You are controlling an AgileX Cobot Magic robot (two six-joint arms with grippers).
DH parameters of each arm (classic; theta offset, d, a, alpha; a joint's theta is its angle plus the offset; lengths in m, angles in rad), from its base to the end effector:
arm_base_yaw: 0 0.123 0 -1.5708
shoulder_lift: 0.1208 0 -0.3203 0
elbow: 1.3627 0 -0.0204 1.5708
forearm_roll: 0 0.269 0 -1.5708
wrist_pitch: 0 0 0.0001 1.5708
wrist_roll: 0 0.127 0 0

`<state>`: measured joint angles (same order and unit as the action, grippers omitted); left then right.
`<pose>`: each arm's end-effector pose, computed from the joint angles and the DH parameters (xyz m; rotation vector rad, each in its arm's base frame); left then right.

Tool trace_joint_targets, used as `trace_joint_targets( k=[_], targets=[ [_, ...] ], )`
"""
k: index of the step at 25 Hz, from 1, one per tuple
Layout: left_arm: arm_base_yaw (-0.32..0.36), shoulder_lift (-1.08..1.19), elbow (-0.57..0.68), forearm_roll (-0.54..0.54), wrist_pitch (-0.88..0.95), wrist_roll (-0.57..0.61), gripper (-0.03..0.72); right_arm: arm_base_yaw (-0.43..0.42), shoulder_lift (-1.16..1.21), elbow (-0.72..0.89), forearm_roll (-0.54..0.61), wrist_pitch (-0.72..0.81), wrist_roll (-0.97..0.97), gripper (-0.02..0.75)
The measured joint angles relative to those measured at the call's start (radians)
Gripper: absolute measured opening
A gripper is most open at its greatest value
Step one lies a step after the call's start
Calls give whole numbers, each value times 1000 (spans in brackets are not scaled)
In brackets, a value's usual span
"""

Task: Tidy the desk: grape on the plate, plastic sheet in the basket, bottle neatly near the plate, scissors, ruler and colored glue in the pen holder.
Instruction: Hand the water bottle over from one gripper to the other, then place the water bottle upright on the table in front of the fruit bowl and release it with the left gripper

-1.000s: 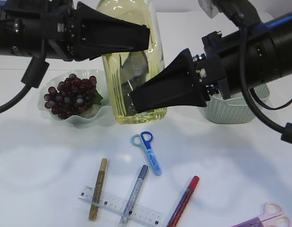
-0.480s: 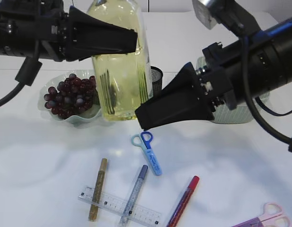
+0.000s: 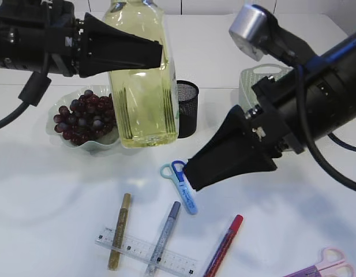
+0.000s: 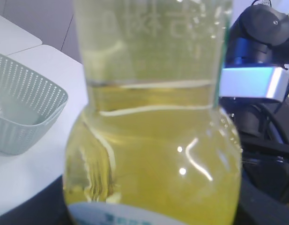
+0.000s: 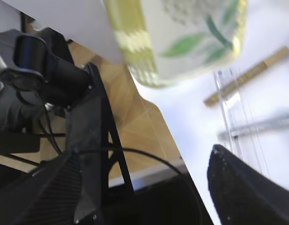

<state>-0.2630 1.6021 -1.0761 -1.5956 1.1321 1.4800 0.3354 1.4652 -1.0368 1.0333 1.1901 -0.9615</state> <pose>0.3087 -0.2022 0.3235 0.8687 1.7498 -1.3639 0.2399 0.1909 0.2998 -1.1036 2.2821 1.2419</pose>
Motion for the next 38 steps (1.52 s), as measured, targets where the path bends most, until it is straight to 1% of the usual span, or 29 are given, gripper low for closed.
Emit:
trace_joint_targets(
  k=[2,7,12,17,20,23,26,30,34,38],
  targets=[
    [0,0,0,14,-2,-3,445,0,0,-4,-67,1,66,632],
    [0,0,0,40,-4,-7,445,0,0,-6,-289,-2,271,609],
    [0,0,0,96,-32,-25,445,0,0,-6,-480,-9,436,594],
    [0,0,-6,189,-76,-69,445,0,0,-6,-681,-9,605,594],
    [0,0,-22,261,-102,-112,445,0,0,-6,-768,-7,698,594],
    [2,0,-30,310,-122,-143,444,0,0,-6,-845,12,762,594],
    [2,0,-30,345,-147,-170,444,0,0,-6,-887,23,790,594],
    [2,0,-30,420,-190,-228,444,0,0,-6,-900,25,799,593],
    [2,0,-30,557,-233,-329,444,0,0,-6,-904,25,802,593],
    [2,0,-30,666,-252,-428,444,0,0,-6,-904,25,802,592]
  ],
)
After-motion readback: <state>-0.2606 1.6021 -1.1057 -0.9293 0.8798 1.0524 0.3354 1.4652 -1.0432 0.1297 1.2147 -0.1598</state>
